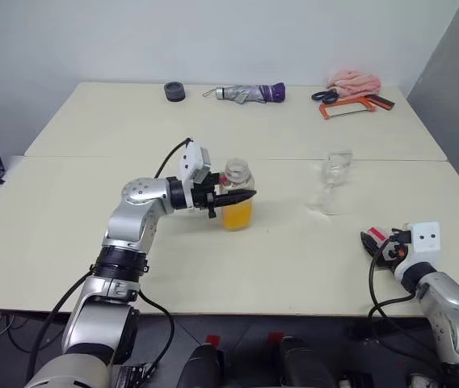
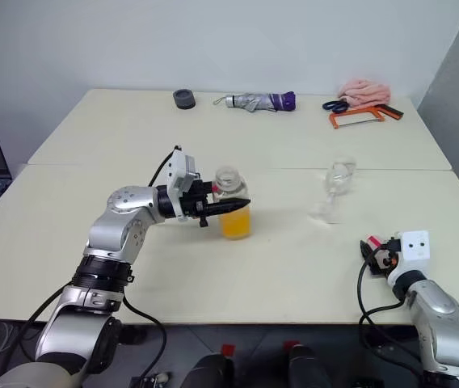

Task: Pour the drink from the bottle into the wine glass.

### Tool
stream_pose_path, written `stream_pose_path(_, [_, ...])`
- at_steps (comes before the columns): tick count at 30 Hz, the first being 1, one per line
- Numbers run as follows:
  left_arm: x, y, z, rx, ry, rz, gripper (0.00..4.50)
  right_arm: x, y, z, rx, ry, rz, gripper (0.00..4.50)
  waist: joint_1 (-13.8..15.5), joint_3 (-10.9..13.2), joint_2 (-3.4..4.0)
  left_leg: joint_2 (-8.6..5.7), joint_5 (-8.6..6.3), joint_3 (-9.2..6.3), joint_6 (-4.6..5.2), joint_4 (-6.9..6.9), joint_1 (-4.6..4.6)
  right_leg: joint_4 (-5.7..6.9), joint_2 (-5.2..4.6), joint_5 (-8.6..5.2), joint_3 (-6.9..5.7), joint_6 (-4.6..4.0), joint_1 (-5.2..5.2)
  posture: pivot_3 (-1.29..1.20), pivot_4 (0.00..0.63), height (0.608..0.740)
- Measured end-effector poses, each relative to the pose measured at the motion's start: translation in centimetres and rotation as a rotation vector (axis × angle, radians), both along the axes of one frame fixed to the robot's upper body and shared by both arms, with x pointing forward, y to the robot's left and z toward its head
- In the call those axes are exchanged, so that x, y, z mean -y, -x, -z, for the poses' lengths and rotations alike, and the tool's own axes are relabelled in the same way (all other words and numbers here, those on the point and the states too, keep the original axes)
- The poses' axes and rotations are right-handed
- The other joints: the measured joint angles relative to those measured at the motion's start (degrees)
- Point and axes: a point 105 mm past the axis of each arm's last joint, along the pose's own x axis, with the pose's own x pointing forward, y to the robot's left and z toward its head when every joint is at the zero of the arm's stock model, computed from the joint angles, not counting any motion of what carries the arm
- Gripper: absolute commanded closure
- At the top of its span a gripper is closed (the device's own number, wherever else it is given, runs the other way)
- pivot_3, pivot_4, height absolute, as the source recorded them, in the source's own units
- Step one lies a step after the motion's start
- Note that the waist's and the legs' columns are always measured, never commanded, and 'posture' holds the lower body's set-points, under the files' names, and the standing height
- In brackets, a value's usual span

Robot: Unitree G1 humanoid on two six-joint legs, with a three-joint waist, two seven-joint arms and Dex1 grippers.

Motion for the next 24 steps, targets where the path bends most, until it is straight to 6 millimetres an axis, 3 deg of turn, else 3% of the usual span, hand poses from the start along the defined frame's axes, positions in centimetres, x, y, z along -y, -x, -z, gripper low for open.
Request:
stream_pose_path(4, [-1.4,-1.4,-1.0,0.015,0.060,-0.127,2.76,0.5,0.0,-1.3,0.022,0.066,-0.040,0.00,-0.03,0.00,0.01,-0.01,0.00,0.01,0.00,0.00,0.01,0.00,0.01,0.00,0.01,0.00,0.00,0.00,0.150,0.740])
stream_pose_path(6, [-2.6,-2.5,-1.2,0.020,0.084,-0.224,2.76,-0.3,-0.1,-2.9,0.060,0.088,-0.111,0.00,-0.06,0.00,0.00,0.01,0.00,0.01,0.00,0.00,0.02,-0.01,0.02,0.00,0.01,0.01,0.00,0.00,0.150,0.740])
stream_pose_path(8, [-4.5,-3.8,-0.9,0.033,0.081,-0.365,2.76,-2.8,-0.9,-5.5,0.130,0.056,-0.239,0.00,-0.52,0.00,0.01,0.03,0.00,0.02,0.00,0.01,0.05,0.01,0.04,0.00,0.03,0.01,0.00,0.00,0.150,0.740])
stream_pose_path(11, [-7.4,-5.8,-0.4,0.031,0.098,-0.579,2.76,-9.5,-1.9,-10.6,0.243,0.000,-0.525,0.00,-1.05,0.01,0.01,0.08,0.00,-0.13,0.00,0.01,0.08,0.03,0.12,0.00,-0.08,0.01,0.01,0.00,0.150,0.740])
stream_pose_path(13, [-9.4,-6.8,-0.4,0.031,0.134,-0.707,2.76,-13.5,-2.0,-12.2,0.268,0.016,-0.685,0.00,-0.83,0.01,-0.02,0.07,0.00,-0.23,0.00,0.01,0.01,0.01,0.10,0.00,-0.19,0.00,-0.02,0.00,0.150,0.740])
stream_pose_path(19, [-14.2,-8.0,-0.1,0.034,0.193,-0.973,2.77,-21.8,-2.5,-11.8,0.230,0.052,-0.932,0.00,-0.47,0.00,-0.04,-0.01,0.04,-0.19,-0.07,0.07,-0.17,-0.04,-0.35,0.01,-0.17,0.00,-0.12,0.00,0.150,0.740])
stream_pose_path(22, [-15.8,-8.3,0.1,0.034,0.207,-1.057,2.77,-24.7,-2.7,-11.0,0.200,0.074,-0.998,0.00,-0.09,-0.02,-0.09,-0.07,0.09,-0.19,-0.15,0.09,-0.19,-0.07,-0.43,0.02,-0.19,0.02,-0.13,0.00,0.150,0.740])
stream_pose_path(24, [-16.2,-8.4,0.2,0.032,0.208,-1.082,2.77,-25.7,-2.8,-10.6,0.191,0.088,-1.014,0.00,0.27,-0.02,-0.09,-0.07,0.09,-0.20,-0.17,0.09,-0.21,-0.07,-0.44,0.02,-0.22,0.02,-0.13,0.00,0.150,0.740])
